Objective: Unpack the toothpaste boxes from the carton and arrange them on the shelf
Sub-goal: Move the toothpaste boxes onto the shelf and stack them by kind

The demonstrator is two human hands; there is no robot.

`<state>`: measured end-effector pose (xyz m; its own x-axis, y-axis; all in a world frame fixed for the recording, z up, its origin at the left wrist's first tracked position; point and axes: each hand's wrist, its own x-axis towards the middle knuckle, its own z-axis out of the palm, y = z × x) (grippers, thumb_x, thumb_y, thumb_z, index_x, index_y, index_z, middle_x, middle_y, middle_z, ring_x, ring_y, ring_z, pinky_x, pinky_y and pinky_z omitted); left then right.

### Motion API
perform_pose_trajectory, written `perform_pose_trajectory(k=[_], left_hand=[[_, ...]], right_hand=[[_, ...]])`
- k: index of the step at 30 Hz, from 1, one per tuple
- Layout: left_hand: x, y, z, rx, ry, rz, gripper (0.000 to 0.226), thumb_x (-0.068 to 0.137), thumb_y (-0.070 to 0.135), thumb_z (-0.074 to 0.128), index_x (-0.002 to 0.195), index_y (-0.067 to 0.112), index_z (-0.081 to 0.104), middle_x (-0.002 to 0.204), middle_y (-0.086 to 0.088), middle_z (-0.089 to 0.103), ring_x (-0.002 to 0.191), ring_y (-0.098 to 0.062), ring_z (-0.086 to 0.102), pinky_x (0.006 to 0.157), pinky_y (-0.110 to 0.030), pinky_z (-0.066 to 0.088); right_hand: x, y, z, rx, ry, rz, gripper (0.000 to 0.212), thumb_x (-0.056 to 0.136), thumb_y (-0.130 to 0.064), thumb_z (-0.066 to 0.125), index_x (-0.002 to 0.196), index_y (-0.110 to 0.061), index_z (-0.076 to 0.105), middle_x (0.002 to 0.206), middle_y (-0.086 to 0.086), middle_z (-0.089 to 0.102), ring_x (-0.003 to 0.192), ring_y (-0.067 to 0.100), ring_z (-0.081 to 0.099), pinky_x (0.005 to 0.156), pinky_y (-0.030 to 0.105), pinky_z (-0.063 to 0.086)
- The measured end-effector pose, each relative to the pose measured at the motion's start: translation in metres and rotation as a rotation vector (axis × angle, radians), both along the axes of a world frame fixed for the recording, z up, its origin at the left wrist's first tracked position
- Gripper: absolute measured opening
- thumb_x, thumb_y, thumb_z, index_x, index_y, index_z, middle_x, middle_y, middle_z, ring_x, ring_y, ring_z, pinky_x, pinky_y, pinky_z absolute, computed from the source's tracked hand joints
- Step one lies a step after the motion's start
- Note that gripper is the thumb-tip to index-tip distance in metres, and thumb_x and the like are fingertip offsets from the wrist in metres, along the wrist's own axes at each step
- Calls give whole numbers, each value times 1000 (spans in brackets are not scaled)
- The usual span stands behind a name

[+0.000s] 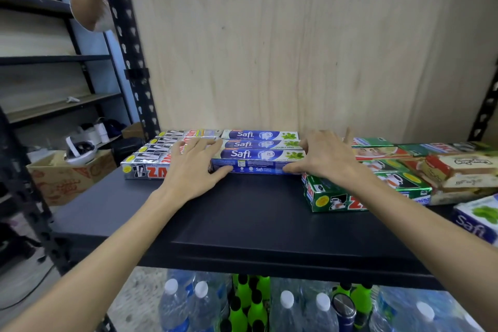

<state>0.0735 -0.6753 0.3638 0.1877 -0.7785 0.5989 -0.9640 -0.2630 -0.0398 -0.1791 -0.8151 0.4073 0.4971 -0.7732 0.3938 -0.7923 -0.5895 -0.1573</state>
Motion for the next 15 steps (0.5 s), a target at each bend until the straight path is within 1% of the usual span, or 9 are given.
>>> perform_pose_trajectory(k=[1,4,6,8,9,10,12,14,15], left_hand=[[0,-2,2,10,10,-8,61,91,64,51,140,28,55,145,9,54,138,-16,43,115,-52,20],[0,-8,7,41,39,3,57,93,62,54,141,31,55,149,12,51,141,-12,39,118,-51,15],[1,-12,8,62,64,16,55,94,60,53,141,32,54,150,12,50,142,-12,37,118,-50,12],[0,-17,8,61,82,16,50,95,57,54,138,31,55,148,12,51,142,-13,39,117,-48,12],[0,-19,8,56,85,17,48,96,55,54,137,31,55,148,11,52,141,-13,40,116,-47,12],[0,-20,8,52,87,20,48,96,55,54,137,31,55,147,11,52,141,-13,40,116,-46,12],[2,-21,8,51,84,26,51,96,56,54,140,32,54,149,12,51,142,-12,38,117,-47,12],[3,-21,8,75,78,33,55,96,58,52,144,32,50,152,11,47,145,-12,34,118,-50,12],[3,-21,9,85,71,34,55,97,57,51,145,31,48,153,11,46,145,-12,33,118,-51,12]], right_hand=[[0,-4,-2,29,-17,15,55,61,-65,79,64,-24,43,81,-6,55,96,22,59,116,66,14],[1,-20,-4,139,-52,72,61,58,-71,78,63,-30,33,73,-13,44,90,19,48,111,63,23],[3,-27,-4,194,-61,98,60,57,-73,78,66,-31,37,75,-14,45,90,18,46,109,60,28],[6,-33,-4,203,-70,110,57,58,-73,79,77,-31,45,85,-12,51,92,18,47,109,58,30],[7,-34,-5,193,-73,114,57,58,-73,79,82,-32,48,86,-12,52,93,18,49,109,58,30],[7,-36,-6,177,-75,119,55,58,-73,78,81,-32,49,82,-15,51,92,18,49,108,57,30],[6,-38,-7,151,-72,135,56,60,-73,77,67,-29,43,70,-16,46,84,16,49,105,55,33],[6,-38,-6,147,-68,151,59,61,-72,78,64,-25,41,66,-14,47,79,16,50,97,48,36],[7,-38,-4,153,-71,152,58,61,-71,78,64,-25,42,68,-14,48,81,17,51,91,44,36]])
